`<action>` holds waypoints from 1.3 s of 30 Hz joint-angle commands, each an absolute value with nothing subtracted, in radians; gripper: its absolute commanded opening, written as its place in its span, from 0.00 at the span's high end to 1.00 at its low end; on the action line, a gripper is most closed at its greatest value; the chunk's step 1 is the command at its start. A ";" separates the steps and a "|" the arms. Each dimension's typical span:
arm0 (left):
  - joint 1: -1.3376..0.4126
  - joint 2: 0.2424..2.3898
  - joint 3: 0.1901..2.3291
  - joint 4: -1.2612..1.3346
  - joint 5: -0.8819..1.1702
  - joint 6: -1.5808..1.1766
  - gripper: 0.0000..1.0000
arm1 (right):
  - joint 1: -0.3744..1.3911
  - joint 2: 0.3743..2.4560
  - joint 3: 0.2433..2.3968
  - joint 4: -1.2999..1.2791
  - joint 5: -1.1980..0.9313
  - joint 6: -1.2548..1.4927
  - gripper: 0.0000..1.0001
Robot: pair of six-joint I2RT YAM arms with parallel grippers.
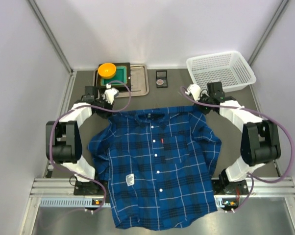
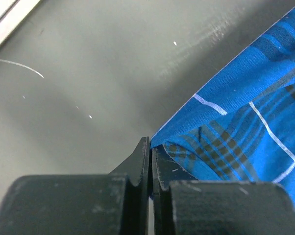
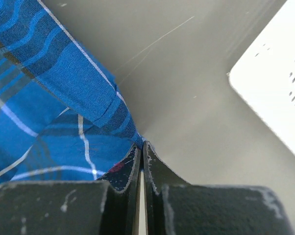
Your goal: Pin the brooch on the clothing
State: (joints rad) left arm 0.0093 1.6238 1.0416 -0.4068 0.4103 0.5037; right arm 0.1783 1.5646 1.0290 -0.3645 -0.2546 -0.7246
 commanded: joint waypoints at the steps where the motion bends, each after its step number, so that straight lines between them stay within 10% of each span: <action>1: 0.014 1.670 1.124 -0.276 0.370 0.545 1.00 | 0.176 1.637 1.156 -0.270 -0.135 -0.756 1.00; 11: 0.014 1.865 1.339 -0.261 0.298 0.528 1.00 | 0.178 1.915 1.471 -0.327 -0.057 -0.712 1.00; 15: 0.026 1.968 1.486 -0.417 0.252 0.460 0.70 | 0.146 1.967 1.589 -0.510 -0.029 -0.684 0.33; 19: 0.095 1.844 1.358 -0.362 0.395 0.454 0.52 | 0.050 1.841 1.580 -0.638 -0.155 -0.649 0.09; 39: 0.101 1.402 1.117 -0.430 0.629 0.450 0.31 | -0.093 1.400 1.020 -0.928 -0.360 -0.729 0.16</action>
State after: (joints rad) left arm 0.0994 1.4837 1.1603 -0.4183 0.5785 0.4873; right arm -0.0586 1.3682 1.0500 -0.9165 -0.3607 -0.7410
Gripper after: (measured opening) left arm 0.688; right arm 0.874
